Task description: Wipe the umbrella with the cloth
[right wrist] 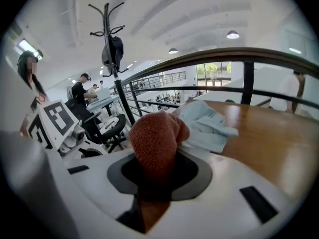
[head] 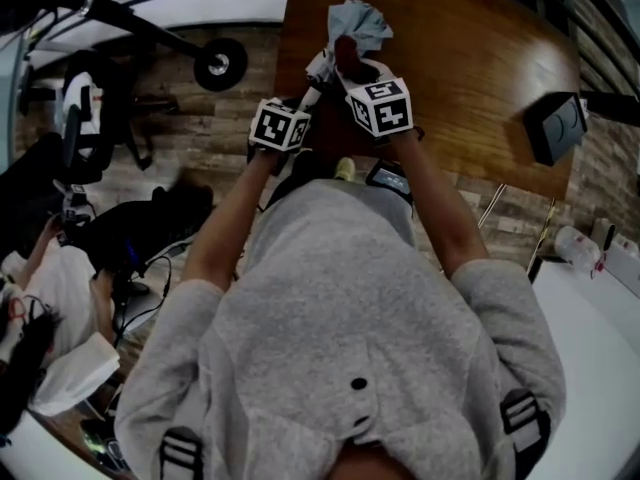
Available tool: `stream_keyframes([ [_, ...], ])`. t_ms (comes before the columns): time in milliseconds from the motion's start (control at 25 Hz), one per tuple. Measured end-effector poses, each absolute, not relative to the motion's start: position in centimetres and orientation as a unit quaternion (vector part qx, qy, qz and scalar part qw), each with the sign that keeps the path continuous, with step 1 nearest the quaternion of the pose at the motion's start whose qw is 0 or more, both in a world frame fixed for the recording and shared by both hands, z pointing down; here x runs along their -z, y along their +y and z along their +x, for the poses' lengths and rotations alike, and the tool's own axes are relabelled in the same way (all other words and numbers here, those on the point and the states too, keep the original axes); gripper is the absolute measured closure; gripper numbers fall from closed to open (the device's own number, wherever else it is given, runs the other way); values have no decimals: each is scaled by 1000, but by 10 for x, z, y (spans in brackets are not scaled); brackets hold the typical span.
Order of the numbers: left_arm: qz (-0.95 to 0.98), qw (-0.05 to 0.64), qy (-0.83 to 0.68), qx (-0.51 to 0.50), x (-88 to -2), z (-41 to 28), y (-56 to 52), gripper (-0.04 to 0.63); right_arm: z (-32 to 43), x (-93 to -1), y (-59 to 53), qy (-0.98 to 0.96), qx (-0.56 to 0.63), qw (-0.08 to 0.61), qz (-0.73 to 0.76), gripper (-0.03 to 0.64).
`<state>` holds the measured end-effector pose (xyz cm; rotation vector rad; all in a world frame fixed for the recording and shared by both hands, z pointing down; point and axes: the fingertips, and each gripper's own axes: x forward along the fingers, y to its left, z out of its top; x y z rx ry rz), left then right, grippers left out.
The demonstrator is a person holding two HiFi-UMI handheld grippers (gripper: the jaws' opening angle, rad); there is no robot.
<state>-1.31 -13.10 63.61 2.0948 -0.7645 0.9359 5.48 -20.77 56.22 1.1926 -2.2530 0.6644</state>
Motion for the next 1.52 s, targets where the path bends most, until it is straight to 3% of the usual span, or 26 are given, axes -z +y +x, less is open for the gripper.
stream_keyframes([
  [280,807,378,-303,-336,-635,-12,-128,440,30,-566,-178,-832,-303,213,415,509],
  [400,809,399,-292,-317,-633,-1,-119,439,16,-572,-161,-840,-314,226,380,509],
  [600,819,377,-291,-321,-632,-5,-116,439,-14,-573,-145,-855,-336,245,311,509],
  [1160,821,338,-349,-300,-605,-29,-103,440,110,-448,-146,-865,-199,173,426,509],
  [1320,843,257,-386,-272,-551,-36,-101,447,152,-406,-126,-852,-162,144,476,509],
  [1400,847,183,-432,-251,-504,-45,-99,564,171,-385,-112,-842,-152,124,503,509],
  [1520,847,120,-479,-199,-436,-49,-93,580,199,-355,-92,-823,-137,90,543,509],
])
